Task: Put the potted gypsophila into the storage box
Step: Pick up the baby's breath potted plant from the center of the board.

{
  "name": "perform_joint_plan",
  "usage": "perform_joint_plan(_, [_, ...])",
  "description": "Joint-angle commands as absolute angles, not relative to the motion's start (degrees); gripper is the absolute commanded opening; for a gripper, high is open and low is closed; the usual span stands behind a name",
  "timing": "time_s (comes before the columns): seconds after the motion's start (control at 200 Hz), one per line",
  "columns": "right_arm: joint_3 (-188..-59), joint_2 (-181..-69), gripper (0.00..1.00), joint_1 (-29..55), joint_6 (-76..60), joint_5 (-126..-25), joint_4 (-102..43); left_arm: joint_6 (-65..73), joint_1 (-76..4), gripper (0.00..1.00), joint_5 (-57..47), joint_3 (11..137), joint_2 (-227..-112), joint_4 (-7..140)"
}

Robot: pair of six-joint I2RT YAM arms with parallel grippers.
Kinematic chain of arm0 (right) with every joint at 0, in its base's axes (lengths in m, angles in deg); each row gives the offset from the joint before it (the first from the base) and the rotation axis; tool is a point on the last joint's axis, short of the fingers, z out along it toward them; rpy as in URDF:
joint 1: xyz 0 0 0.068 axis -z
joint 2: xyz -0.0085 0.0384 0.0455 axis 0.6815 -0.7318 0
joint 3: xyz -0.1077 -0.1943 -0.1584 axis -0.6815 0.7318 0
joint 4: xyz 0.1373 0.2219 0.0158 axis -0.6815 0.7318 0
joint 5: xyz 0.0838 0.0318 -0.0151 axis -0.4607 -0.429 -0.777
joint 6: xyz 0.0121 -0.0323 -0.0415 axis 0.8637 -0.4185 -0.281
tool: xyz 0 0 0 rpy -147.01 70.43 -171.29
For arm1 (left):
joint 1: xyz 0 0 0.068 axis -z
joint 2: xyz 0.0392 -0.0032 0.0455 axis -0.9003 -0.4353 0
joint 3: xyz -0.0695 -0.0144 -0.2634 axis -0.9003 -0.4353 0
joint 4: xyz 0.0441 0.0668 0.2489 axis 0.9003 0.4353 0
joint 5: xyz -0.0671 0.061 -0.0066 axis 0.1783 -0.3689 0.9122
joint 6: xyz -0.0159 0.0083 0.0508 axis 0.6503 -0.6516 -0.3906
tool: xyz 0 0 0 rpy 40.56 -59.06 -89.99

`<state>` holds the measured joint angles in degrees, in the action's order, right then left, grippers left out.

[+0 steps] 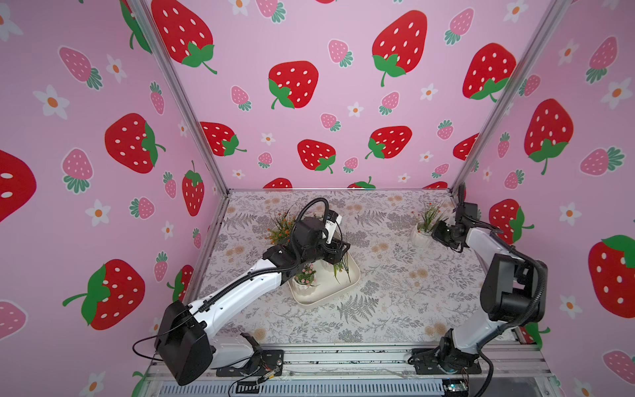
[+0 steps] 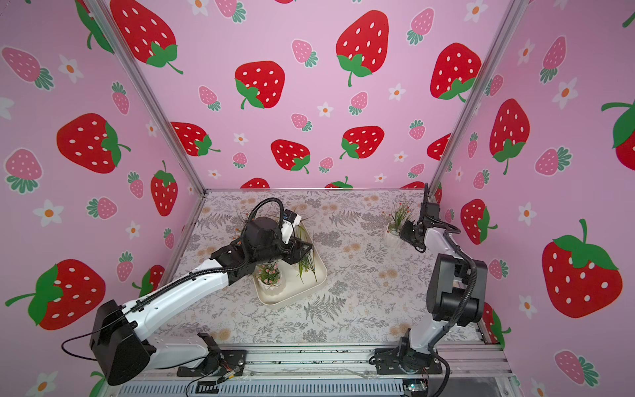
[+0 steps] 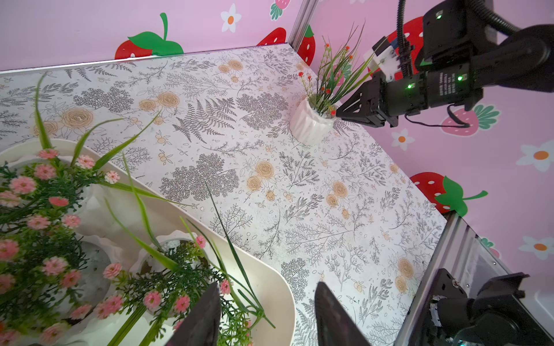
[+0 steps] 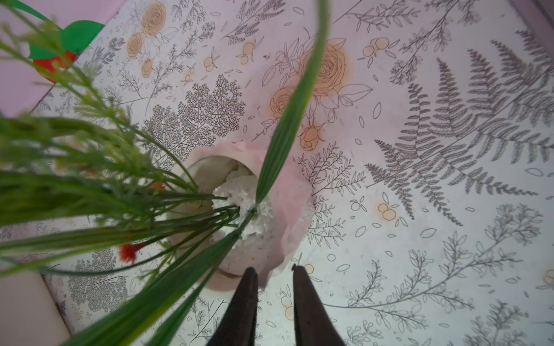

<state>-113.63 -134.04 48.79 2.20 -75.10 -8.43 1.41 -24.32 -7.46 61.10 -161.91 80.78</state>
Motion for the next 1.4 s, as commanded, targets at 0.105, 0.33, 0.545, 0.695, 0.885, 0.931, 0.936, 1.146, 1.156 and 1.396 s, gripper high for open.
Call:
perform_joint_plan(0.105, [-117.23, -135.92, 0.24, 48.59, 2.11, -74.86, -7.43, 0.06, -24.12, 0.53, -6.60, 63.75, -163.24, 80.40])
perform_joint_plan(0.33, [-118.31, -137.71, 0.24, 48.61, 1.48, -73.18, -6.71, -0.55, -24.12, 0.53, -6.97, 64.02, -163.11, 80.78])
perform_joint_plan(0.545, [-119.83, -139.35, 0.26, 48.59, 0.77, -72.04, -5.66, -1.00, -24.12, 0.53, -7.29, 63.76, -162.76, 81.14])
perform_joint_plan(0.695, [-120.57, -140.64, 0.27, 48.51, 0.53, -71.48, -5.06, -1.53, -24.12, 0.53, -7.68, 63.59, -162.54, 81.43])
perform_joint_plan(0.885, [-121.00, -141.56, 0.27, 48.28, 0.41, -71.00, -4.86, -2.10, -24.14, 0.53, -7.81, 63.39, -162.32, 81.80])
perform_joint_plan(0.931, [-121.14, -141.89, 0.26, 48.24, 0.42, -70.88, -4.62, -2.23, -24.11, 0.53, -7.94, 63.42, -162.28, 81.92])
perform_joint_plan(0.936, [-121.14, -141.85, 0.26, 48.24, 0.42, -70.78, -4.61, -2.28, -24.11, 0.53, -7.92, 63.38, -162.28, 81.97])
perform_joint_plan(1.146, [-121.09, -141.73, 0.17, 47.86, 0.16, -69.81, -3.76, -2.46, -24.12, 0.53, -8.48, 62.62, -161.50, 82.25])
perform_joint_plan(1.156, [-121.08, -141.73, 0.17, 47.79, 0.16, -69.77, -3.75, -2.55, -24.12, 0.53, -8.48, 62.63, -161.42, 82.25])
perform_joint_plan(1.396, [-120.20, -139.90, 0.04, 47.46, 0.24, -70.14, -3.65, -2.20, -24.12, 0.53, -9.05, 61.33, -159.83, 82.52])
